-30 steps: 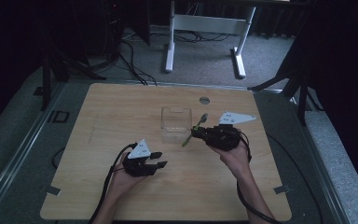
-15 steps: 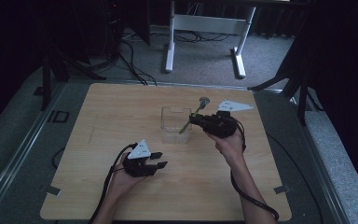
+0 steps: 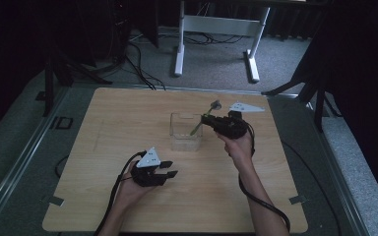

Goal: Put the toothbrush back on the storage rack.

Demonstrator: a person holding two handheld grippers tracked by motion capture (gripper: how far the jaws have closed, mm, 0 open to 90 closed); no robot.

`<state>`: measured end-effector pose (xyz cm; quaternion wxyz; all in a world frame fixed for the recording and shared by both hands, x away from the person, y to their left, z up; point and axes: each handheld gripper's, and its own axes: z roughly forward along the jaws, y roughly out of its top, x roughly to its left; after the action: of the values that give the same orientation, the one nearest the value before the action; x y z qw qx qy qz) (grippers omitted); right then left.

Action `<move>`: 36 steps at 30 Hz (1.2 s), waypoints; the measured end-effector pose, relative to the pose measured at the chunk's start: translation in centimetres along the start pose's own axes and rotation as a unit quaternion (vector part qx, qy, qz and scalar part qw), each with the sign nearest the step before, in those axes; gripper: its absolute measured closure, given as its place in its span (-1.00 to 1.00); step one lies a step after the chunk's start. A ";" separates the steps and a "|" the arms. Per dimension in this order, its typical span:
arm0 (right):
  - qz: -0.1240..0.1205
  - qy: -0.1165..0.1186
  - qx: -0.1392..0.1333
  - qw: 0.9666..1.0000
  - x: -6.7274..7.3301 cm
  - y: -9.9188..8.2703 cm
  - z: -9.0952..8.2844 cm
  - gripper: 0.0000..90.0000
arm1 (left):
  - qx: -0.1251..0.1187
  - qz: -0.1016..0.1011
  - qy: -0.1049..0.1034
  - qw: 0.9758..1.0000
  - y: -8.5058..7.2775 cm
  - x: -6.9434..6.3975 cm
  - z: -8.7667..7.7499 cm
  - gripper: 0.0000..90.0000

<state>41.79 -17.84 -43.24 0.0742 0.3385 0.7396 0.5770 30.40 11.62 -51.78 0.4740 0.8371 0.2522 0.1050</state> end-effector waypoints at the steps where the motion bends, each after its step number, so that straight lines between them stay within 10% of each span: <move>1: 0.005 -0.001 0.003 1.000 -0.2 -0.2 0.2 0.78 | 0.000 0.000 0.000 1.000 0.0 0.0 0.0 0.28; 21: 0.023 -0.002 0.057 0.998 -1.4 -2.0 2.0 0.77 | -0.001 -0.003 -0.003 1.000 0.1 0.0 0.1 0.28; 30: 0.027 0.006 0.057 0.998 -1.2 -2.4 1.6 -0.02 | 0.000 -0.003 -0.005 1.000 0.1 0.0 0.0 0.28; 36: 0.029 -0.010 0.045 0.999 -1.3 -2.2 0.5 -0.13 | 0.000 -0.006 -0.004 1.000 -0.1 0.2 -0.1 0.28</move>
<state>42.04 -18.45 -45.76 0.0498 0.3688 0.7539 0.5414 30.47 11.79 -51.87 0.4757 0.8359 0.2554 0.0989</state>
